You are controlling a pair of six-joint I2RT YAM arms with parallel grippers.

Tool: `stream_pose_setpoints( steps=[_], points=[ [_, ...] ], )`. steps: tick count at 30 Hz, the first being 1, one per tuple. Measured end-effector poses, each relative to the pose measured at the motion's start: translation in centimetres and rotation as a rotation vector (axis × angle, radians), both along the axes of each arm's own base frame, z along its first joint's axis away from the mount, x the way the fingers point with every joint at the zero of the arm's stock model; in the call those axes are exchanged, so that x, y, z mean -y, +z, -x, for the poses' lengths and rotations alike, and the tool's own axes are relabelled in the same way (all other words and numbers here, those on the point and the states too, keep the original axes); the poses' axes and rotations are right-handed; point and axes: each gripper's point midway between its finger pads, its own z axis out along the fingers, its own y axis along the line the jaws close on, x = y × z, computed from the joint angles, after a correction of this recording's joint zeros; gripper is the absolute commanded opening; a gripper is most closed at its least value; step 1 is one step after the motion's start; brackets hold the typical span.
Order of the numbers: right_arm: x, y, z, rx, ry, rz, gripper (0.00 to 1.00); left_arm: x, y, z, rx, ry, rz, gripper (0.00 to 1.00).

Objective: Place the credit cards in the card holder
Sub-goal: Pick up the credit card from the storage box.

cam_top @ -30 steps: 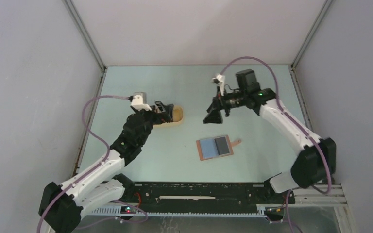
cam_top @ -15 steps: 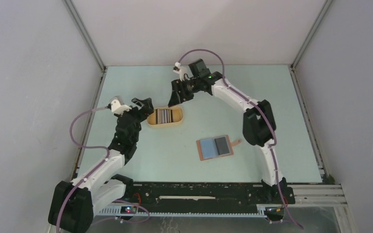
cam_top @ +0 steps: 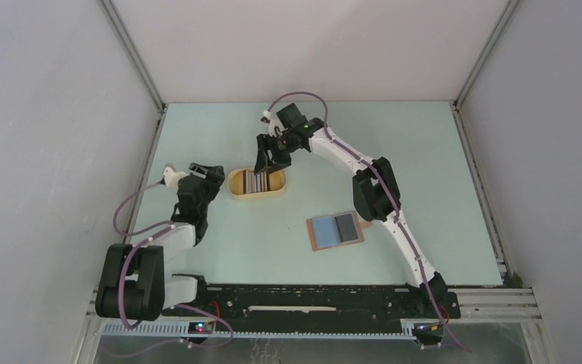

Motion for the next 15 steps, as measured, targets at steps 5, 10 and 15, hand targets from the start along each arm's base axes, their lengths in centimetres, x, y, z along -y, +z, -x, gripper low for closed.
stream_pose_setpoints(
  steps=[5,10,15],
  points=[
    [0.5,-1.5,0.1,-0.041,-0.06,0.074,0.75,0.7,-1.8,-0.1,-0.068,-0.039,0.068,0.69],
    [0.6,-1.9,0.0,-0.049,-0.11,0.118,0.81,1.8,-1.8,-1.3,-0.107,-0.089,0.112,0.64],
    [0.5,-2.6,0.2,-0.057,-0.134,0.146,0.85,2.2,-1.9,-1.7,-0.124,-0.109,0.133,0.61]
  ],
)
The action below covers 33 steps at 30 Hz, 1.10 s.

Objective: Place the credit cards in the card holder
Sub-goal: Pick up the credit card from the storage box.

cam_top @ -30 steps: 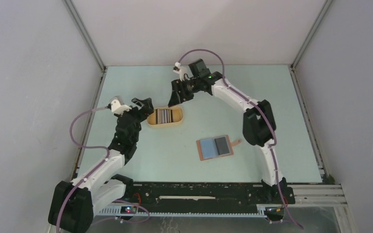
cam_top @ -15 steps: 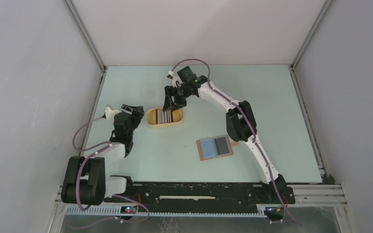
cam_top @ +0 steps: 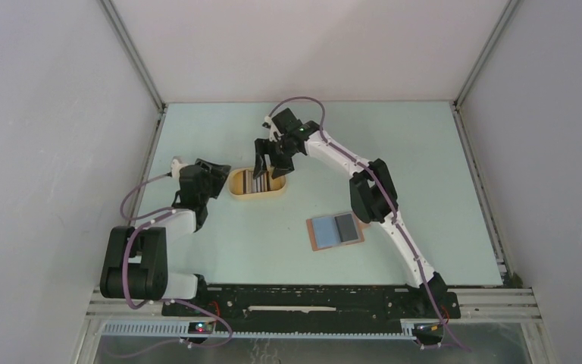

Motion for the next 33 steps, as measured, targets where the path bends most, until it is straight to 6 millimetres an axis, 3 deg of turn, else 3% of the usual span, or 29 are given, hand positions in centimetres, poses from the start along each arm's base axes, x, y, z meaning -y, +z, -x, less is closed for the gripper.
stream_pose_setpoints(
  steps=[15,33],
  points=[
    [-0.6,-1.4,0.8,-0.016,-0.043,0.057,0.9,0.9,-1.6,0.7,-0.067,-0.043,0.027,0.56],
    [-2.0,-1.0,1.2,-0.119,-0.017,-0.061,0.85,0.8,-2.0,0.2,-0.083,-0.053,0.039,0.48]
  ],
)
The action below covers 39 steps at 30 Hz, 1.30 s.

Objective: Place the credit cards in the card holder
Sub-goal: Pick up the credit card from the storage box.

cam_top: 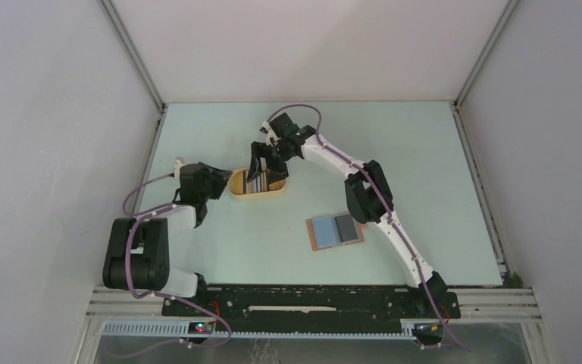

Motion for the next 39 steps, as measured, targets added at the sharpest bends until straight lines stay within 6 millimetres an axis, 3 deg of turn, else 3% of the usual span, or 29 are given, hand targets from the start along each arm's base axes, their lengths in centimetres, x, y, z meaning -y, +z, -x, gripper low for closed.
stream_pose_setpoints(
  steps=[18,39],
  points=[
    [-1.4,0.1,1.4,-0.082,0.085,-0.117,0.75,0.1,0.2,-0.1,0.011,-0.011,0.001,0.48],
    [-0.7,0.2,1.2,-0.108,0.091,-0.137,0.74,1.1,1.1,-0.3,0.045,-0.064,0.032,0.48]
  ],
)
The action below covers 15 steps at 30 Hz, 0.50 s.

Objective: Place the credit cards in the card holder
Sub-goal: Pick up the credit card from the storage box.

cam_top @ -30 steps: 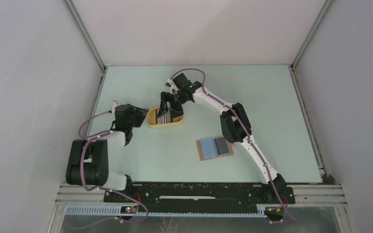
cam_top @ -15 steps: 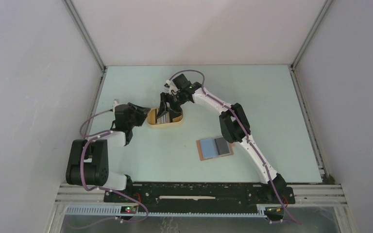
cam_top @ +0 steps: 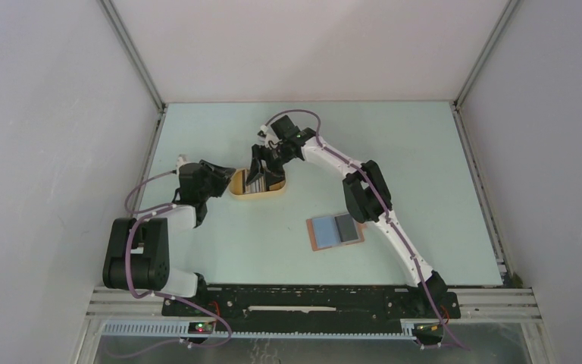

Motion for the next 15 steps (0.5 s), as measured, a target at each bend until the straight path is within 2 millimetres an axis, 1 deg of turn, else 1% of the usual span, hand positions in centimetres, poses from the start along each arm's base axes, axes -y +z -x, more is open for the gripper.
stream_pose_setpoints(
  steps=[15],
  points=[
    [1.2,0.3,-0.5,0.0,-0.013,0.008,0.73,0.2,0.1,0.0,0.002,-0.013,0.007,0.48]
  ],
)
